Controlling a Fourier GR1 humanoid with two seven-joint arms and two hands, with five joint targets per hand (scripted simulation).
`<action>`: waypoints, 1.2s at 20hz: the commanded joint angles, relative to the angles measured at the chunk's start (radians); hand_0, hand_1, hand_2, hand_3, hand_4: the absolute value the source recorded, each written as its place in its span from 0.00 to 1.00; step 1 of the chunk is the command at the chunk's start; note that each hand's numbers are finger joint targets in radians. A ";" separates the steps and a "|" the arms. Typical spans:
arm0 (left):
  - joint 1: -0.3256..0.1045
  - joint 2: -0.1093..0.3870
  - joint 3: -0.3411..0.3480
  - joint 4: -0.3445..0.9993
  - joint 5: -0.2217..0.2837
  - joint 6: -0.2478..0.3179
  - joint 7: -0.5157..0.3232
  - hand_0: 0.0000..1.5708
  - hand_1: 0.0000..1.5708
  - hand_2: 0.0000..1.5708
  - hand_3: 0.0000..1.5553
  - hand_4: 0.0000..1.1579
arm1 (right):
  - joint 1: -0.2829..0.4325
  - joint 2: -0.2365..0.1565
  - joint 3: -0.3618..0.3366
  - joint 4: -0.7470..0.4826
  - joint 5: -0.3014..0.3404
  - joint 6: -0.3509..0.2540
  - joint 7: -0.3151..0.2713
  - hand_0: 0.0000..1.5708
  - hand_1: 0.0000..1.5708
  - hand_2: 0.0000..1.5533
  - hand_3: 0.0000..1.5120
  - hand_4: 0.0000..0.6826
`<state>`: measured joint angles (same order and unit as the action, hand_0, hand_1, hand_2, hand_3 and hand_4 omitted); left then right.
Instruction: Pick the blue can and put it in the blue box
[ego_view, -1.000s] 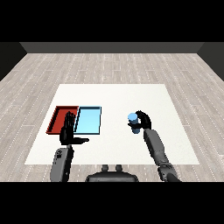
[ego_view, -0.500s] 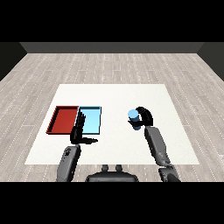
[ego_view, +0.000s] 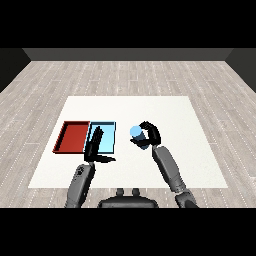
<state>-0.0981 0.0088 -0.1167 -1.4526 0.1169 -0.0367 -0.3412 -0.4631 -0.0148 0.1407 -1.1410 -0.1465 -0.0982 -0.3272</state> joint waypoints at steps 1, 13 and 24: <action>0.003 -0.008 -0.065 -0.007 -0.021 0.064 0.012 0.00 0.00 0.00 0.00 0.00 | 0.016 0.014 0.018 -0.037 0.011 -0.018 0.012 0.91 0.91 0.93 0.94 0.97; -0.168 -0.009 -0.144 0.228 0.056 0.163 -0.038 0.00 0.00 0.00 0.00 0.00 | -0.018 0.015 0.140 -0.111 -0.027 -0.111 0.067 0.90 0.90 0.93 0.94 0.97; -0.271 -0.009 -0.330 0.356 0.171 0.308 -0.028 0.00 0.00 0.00 0.00 0.00 | -0.013 0.015 0.169 -0.058 -0.050 -0.077 -0.025 0.89 0.89 0.93 0.93 0.99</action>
<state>-0.3476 0.0001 -0.3794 -1.1182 0.2438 0.2249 -0.3759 -0.4794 -0.0033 0.2749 -1.2263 -0.1724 -0.1630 -0.3052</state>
